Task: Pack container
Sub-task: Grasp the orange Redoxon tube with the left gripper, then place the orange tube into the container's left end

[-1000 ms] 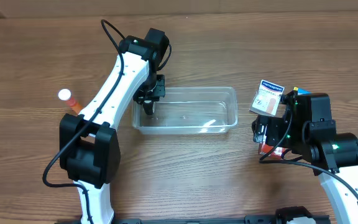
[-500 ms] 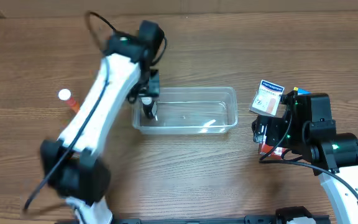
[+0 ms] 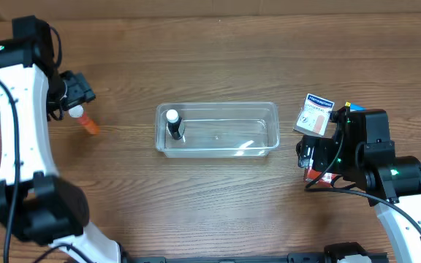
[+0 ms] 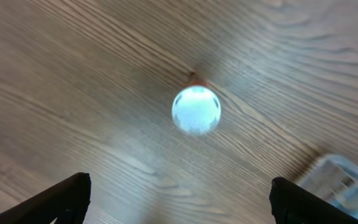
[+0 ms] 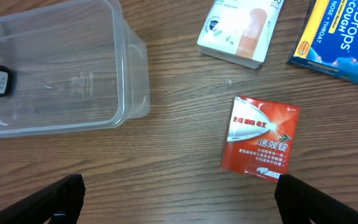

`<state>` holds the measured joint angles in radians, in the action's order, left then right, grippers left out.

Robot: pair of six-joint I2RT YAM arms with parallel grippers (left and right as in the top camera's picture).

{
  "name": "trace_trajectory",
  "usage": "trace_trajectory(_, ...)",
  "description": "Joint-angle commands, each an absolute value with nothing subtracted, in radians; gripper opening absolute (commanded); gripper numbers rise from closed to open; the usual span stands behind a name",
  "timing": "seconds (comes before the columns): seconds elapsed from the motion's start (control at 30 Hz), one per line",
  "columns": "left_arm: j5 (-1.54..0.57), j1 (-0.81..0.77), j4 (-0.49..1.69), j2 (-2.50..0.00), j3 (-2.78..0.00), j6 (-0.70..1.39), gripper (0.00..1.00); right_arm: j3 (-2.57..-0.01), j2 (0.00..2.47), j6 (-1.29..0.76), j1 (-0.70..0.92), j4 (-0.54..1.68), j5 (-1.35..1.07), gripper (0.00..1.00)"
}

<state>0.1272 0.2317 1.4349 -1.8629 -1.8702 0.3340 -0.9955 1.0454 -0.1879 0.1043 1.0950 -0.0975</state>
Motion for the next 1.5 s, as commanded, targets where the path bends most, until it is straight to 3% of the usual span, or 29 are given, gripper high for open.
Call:
trace_trajectory(0.0,0.103,0.243,1.425,-1.965,-1.871,0.279,0.94,-1.023,1.04,-0.194,0.101,1.093,-0.096,1.0)
trace_trajectory(0.17,0.094,0.243,1.386,-2.072,-1.871,0.28,0.93,-1.023,1.04,-0.194,0.101,1.094,-0.096,1.0)
trace_trajectory(0.2,0.087,0.243,1.386,-2.081,-1.871,0.28,0.89,-1.023,1.04,-0.194,0.101,1.093,-0.096,1.0)
trace_trajectory(0.33,0.084,0.243,1.386,-2.093,-1.871,0.28,0.47,-1.023,1.04,-0.194,0.101,1.094,-0.096,1.0)
trace_trajectory(0.4,0.085,0.243,1.386,-2.093,-1.871,0.28,0.34,-1.023,1.04,-0.194,0.101,1.094,-0.096,1.0)
trace_trajectory(0.53,0.085,0.243,1.391,-2.093,-1.871,0.28,0.28,-1.023,1.04,-0.194,0.101,1.094,-0.096,1.0)
trace_trajectory(0.67,0.083,0.239,1.436,-2.083,-1.875,0.281,0.07,-1.023,1.04,-0.194,0.101,1.095,-0.096,1.0)
trace_trajectory(0.83,-0.017,0.164,1.488,-1.87,-1.876,0.28,0.04,-1.023,1.04,-0.194,0.101,1.094,-0.096,1.0)
trace_trajectory(0.97,-0.077,-0.047,1.525,-1.612,-1.875,0.273,0.04,-1.023,1.04,-0.194,0.101,1.087,-0.096,1.0)
trace_trajectory(1.13,-0.071,-0.282,1.589,-1.584,-1.833,0.332,0.04,-1.023,1.04,-0.194,0.101,1.087,-0.096,1.0)
trace_trajectory(1.47,0.008,-0.34,1.283,-1.586,-1.409,0.413,0.05,-1.023,1.04,-0.195,0.101,1.094,-0.096,1.0)
